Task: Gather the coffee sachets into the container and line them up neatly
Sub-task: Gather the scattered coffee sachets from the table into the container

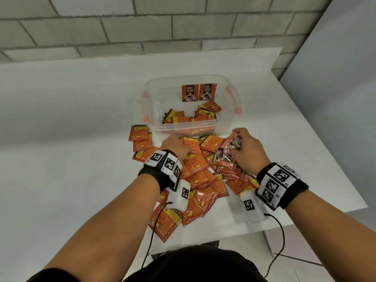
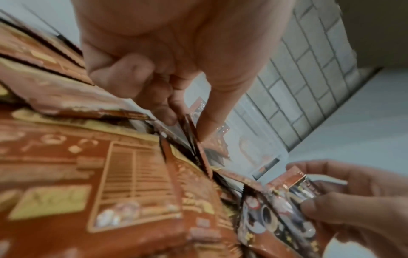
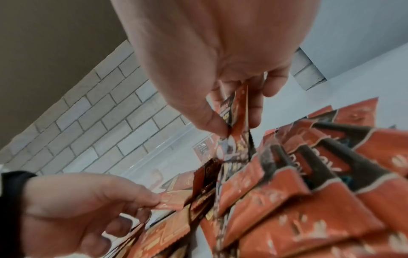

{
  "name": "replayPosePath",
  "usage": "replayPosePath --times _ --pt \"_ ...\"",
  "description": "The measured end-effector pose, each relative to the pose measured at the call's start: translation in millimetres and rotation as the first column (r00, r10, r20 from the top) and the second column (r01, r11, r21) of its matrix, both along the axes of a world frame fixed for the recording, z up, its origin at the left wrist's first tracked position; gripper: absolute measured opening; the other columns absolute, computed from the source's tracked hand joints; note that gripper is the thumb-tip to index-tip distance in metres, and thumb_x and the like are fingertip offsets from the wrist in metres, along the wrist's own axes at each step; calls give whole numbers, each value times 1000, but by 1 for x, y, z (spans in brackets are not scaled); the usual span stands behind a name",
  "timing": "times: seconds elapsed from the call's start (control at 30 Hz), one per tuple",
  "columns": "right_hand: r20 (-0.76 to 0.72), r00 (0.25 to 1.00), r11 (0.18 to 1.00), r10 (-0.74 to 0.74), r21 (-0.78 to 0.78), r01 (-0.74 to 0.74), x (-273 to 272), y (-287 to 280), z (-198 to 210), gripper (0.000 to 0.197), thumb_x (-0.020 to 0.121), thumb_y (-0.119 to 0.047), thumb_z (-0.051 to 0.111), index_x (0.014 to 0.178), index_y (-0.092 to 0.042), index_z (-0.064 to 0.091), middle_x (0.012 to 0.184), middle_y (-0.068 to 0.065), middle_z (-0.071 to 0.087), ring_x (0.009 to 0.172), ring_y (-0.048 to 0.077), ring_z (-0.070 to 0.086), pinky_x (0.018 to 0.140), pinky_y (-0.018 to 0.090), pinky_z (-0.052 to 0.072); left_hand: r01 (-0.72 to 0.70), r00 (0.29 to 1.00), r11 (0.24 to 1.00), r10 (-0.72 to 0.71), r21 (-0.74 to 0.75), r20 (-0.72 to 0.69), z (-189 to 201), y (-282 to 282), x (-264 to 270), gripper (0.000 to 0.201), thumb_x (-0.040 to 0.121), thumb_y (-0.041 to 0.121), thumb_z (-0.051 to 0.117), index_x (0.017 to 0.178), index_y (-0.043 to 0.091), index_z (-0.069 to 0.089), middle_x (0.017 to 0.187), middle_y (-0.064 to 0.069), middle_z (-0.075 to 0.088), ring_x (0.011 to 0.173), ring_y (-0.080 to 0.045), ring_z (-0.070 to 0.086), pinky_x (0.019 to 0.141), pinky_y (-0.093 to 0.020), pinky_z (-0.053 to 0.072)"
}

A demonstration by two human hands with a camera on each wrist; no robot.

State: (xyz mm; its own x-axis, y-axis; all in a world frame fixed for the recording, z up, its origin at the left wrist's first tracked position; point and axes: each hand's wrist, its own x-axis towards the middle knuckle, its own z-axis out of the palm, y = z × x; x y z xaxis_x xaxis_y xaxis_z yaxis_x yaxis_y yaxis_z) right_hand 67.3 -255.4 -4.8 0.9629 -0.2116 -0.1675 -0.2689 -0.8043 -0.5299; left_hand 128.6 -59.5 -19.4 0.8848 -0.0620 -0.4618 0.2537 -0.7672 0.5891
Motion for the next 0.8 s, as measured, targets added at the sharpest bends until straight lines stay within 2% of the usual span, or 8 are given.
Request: replayPosePath --times 0.1,0.23,0.3,0.4,0.5,0.63,0.7,0.8 --pt "35 999 999 -36 -17 36 7 0 6 48 89 -12 59 133 -18 40 105 7 62 104 32 58 101 46 37 -45 999 994 44 -103 -16 3 9 -2 30 88 19 63 64 11 45 59 -1 43 53 -13 42 49 -24 32" --pt "36 997 997 -66 -39 67 17 1 11 39 91 -15 56 128 -16 44 112 7 63 106 30 56 99 40 32 -65 998 967 63 -246 -18 17 24 -5 22 89 14 59 69 11 50 58 -3 48 46 -13 41 43 -22 33" --pt "71 994 997 -77 23 76 20 4 12 32 91 -17 54 122 -15 46 105 8 63 91 28 58 86 38 43 -96 994 949 106 -301 17 20 33 -7 19 89 16 58 71 13 53 60 -1 53 48 -12 44 46 -23 33" --pt "21 998 997 -51 62 49 24 14 9 23 91 -26 52 111 -19 46 94 4 61 76 22 57 69 31 44 -110 982 957 146 -266 117 18 50 -14 12 93 22 52 82 19 55 78 1 61 61 -13 53 52 -25 37" --pt "-125 990 995 57 -73 -66 31 26 2 33 85 -46 55 107 -23 44 98 3 62 90 23 59 75 34 49 -44 989 980 69 -193 127 12 60 -23 14 95 23 49 91 16 60 85 4 62 70 -13 55 58 -25 41" --pt "-285 950 914 126 -340 -223 39 37 -11 67 83 -61 54 129 -13 42 122 13 54 115 31 49 87 36 45 67 989 992 -51 -110 138 2 56 -35 10 96 21 49 91 17 58 86 4 59 72 -13 57 58 -23 45" --pt "-299 946 896 128 -374 -239 41 38 -16 75 81 -64 55 132 -12 39 130 16 48 121 34 44 98 42 43 95 990 990 -83 -105 116 -3 54 -38 2 92 19 57 92 19 55 87 -1 59 70 -20 61 55 -28 49" --pt "-236 960 893 152 -383 -236 40 38 -17 82 76 -66 60 132 -10 39 132 15 43 123 34 39 102 43 37 90 996 980 -85 -176 32 -7 53 -43 26 82 26 73 95 21 51 82 0 60 58 -16 59 49 -27 50"
